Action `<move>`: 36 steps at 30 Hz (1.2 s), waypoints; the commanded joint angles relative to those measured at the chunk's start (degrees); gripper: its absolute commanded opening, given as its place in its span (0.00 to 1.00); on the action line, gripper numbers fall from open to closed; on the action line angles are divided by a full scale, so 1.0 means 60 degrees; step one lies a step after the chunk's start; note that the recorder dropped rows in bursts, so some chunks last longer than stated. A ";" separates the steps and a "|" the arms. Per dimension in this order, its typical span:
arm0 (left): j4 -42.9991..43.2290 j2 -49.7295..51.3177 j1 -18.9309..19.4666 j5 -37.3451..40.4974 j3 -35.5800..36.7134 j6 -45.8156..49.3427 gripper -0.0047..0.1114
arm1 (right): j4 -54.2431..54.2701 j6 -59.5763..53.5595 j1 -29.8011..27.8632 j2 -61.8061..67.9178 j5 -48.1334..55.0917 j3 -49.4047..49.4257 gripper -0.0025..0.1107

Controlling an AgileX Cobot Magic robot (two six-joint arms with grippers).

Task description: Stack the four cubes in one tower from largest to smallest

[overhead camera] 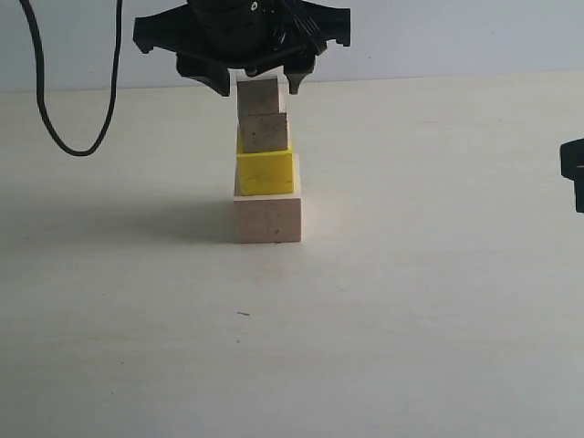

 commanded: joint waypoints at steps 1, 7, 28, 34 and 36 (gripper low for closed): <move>0.0024 0.0016 0.0018 0.0162 -0.0072 0.0023 0.60 | -0.0008 -0.0083 -0.0034 -0.0067 -0.0126 0.0066 0.02; 0.0196 -0.0427 0.0018 0.0381 -0.0072 0.0022 0.53 | -0.0008 -0.0101 -0.0034 -0.0067 -0.0126 0.0066 0.02; 0.0943 -0.2907 -0.0010 0.0001 0.1908 0.1195 0.04 | 0.0856 -0.0845 -0.0034 0.1405 -0.0652 0.0029 0.02; 0.1169 -0.3795 0.0047 -0.0570 0.3209 0.1716 0.04 | 0.2981 -0.2635 -0.0034 0.2887 -0.1560 -0.0392 0.02; 0.1290 -0.4212 0.0175 -0.0759 0.3673 0.1848 0.04 | 0.3801 -0.3137 -0.0034 0.3256 -0.1890 -0.0741 0.02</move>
